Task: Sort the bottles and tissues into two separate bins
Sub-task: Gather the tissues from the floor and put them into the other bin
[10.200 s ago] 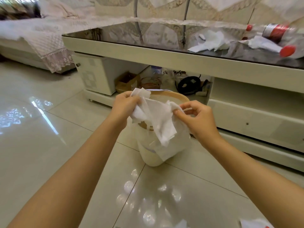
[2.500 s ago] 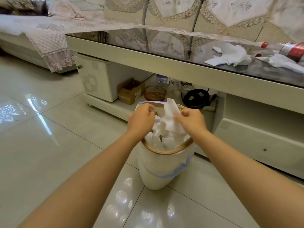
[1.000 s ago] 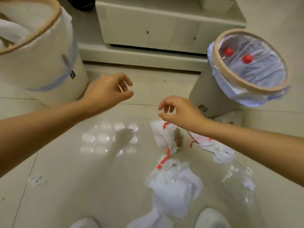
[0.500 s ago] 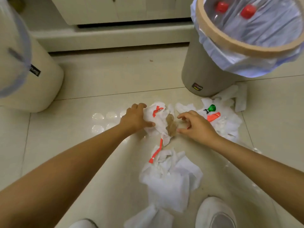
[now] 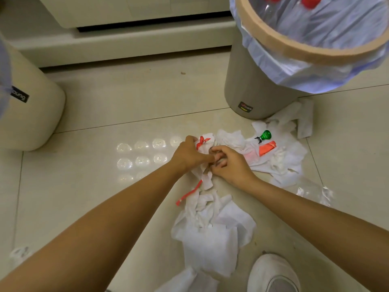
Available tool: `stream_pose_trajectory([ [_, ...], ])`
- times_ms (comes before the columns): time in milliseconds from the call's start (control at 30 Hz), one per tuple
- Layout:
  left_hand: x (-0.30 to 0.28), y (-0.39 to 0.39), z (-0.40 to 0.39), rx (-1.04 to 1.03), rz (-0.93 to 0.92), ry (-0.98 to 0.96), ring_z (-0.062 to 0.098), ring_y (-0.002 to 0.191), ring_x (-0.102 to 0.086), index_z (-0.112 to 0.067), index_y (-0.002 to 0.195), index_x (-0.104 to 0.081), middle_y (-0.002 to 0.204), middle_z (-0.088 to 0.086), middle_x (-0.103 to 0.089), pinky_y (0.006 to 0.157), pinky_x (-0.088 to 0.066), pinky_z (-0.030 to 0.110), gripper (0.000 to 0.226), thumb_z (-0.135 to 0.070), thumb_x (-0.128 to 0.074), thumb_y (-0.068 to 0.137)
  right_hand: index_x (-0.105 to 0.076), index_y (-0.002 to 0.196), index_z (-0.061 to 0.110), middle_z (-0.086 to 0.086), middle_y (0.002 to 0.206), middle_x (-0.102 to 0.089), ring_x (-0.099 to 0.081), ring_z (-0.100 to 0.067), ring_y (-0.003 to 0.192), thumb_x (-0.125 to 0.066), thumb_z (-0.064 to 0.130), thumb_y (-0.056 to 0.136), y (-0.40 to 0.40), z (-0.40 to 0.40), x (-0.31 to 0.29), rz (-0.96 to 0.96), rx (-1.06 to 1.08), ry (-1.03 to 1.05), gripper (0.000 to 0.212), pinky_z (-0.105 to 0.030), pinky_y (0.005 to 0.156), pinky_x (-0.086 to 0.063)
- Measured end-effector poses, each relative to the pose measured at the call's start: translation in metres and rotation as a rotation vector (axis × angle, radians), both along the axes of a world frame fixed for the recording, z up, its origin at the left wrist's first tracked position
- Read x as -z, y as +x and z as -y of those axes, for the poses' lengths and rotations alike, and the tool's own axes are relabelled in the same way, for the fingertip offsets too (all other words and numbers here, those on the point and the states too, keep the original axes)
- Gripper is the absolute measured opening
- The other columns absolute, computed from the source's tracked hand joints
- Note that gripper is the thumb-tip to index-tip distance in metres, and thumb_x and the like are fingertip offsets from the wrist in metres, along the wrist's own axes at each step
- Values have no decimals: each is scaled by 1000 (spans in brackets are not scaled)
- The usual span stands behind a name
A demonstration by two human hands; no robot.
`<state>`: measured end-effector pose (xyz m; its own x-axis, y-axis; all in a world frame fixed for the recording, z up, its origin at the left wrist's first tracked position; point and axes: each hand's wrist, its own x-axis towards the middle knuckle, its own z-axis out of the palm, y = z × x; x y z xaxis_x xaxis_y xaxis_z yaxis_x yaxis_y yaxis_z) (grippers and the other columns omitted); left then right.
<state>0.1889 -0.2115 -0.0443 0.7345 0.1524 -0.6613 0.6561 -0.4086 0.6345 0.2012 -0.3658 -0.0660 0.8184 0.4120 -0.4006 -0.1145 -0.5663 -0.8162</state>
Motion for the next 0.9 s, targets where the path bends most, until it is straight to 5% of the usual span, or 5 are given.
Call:
stream_pose_trajectory([
  [233,-3,3,-5,41,52,131,22,88,-57,-9,120,-49,107,8,-61,69,-49,29,52,-17,-74,76,-54,123,17,6,96,-61,-60,-17,76,-69,2,76,2,-4,-7,4,-42,95,51,-21,73,-50],
  [400,-15,13,-35,57,114,233,22,91,-56,-13,121,-51,106,5,-60,73,-45,30,51,-19,-75,76,-48,132,32,5,130,-48,-47,-17,114,-63,16,80,53,24,-39,553,-511,-340,56,-32,86,-40],
  [533,-27,22,-50,101,134,274,23,90,-54,-13,120,-51,100,2,-56,74,-47,31,52,-21,-77,75,-38,136,45,11,152,-17,-21,-15,136,-69,20,71,83,44,-47,371,-790,-637,76,-42,103,-29],
  [700,-33,24,-48,138,138,256,22,94,-54,-14,125,-49,106,2,-56,81,-50,34,58,-22,-78,75,-26,138,48,13,153,-11,-25,-17,132,-68,32,76,83,53,-34,329,-917,-788,78,-39,94,-32],
  [900,-32,20,-42,172,131,236,22,95,-53,-16,127,-48,107,2,-55,79,-48,31,62,-21,-79,74,-43,128,39,8,135,-37,-45,-19,108,-62,26,80,73,55,-24,478,-844,-711,53,-31,72,-34],
])
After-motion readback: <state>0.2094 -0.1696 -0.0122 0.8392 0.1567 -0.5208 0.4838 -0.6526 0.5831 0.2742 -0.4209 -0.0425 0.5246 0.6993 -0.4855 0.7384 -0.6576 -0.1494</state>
